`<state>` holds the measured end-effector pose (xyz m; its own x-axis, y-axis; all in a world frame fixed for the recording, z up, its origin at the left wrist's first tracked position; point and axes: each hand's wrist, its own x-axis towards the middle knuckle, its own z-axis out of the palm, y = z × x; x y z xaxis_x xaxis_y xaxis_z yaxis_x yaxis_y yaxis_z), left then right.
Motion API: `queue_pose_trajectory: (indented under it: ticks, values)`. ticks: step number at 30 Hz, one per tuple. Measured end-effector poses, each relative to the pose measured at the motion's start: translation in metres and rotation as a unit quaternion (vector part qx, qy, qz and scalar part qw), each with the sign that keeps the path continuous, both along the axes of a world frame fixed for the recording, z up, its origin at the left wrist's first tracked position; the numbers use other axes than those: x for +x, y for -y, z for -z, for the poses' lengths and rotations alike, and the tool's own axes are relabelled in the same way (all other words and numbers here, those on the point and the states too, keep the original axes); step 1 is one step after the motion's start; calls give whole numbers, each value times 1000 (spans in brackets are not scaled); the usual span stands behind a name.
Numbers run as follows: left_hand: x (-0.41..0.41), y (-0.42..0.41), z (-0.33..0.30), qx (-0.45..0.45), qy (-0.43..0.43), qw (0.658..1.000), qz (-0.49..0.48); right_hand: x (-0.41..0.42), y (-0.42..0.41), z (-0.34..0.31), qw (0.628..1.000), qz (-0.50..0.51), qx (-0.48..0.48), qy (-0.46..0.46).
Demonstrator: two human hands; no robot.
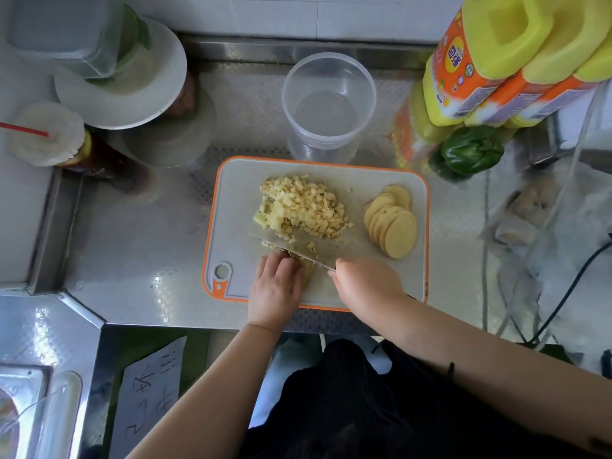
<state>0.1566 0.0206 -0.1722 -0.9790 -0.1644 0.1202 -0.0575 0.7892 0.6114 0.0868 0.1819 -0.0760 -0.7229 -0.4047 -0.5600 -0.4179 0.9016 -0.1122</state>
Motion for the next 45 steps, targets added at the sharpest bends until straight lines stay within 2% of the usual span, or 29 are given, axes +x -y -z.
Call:
queue_pose_trajectory:
  ticks: [7, 13, 18, 20, 25, 28, 38, 45]
  values:
    - [-3, 5, 9, 29, -5, 1000, 5, -4, 8, 16, 999, 25, 17, 23]
    - [-3, 6, 11, 28, -17, 999, 15, -7, 5, 23, 997, 54, -11, 56]
    - [-3, 7, 15, 15, -24, 1000, 11, -32, -1, 20, 978, 139, -61, 144]
    - [-4, 6, 13, 14, -26, 1000, 11, -33, -3, 17, 980, 129, -65, 133]
    - [1, 7, 4, -21, -62, 998, 24, -14, 1, -7, 997, 53, -43, 20]
    - [3, 8, 7, -34, -52, 998, 23, -3, 3, -11, 999, 18, -38, 2]
    - [-1, 12, 12, 1, -35, 999, 22, -2, 15, 12, 998, 40, 3, 46]
    - [-1, 14, 13, 2, -25, 999, 26, -4, 17, 22, 994, 71, -16, 78]
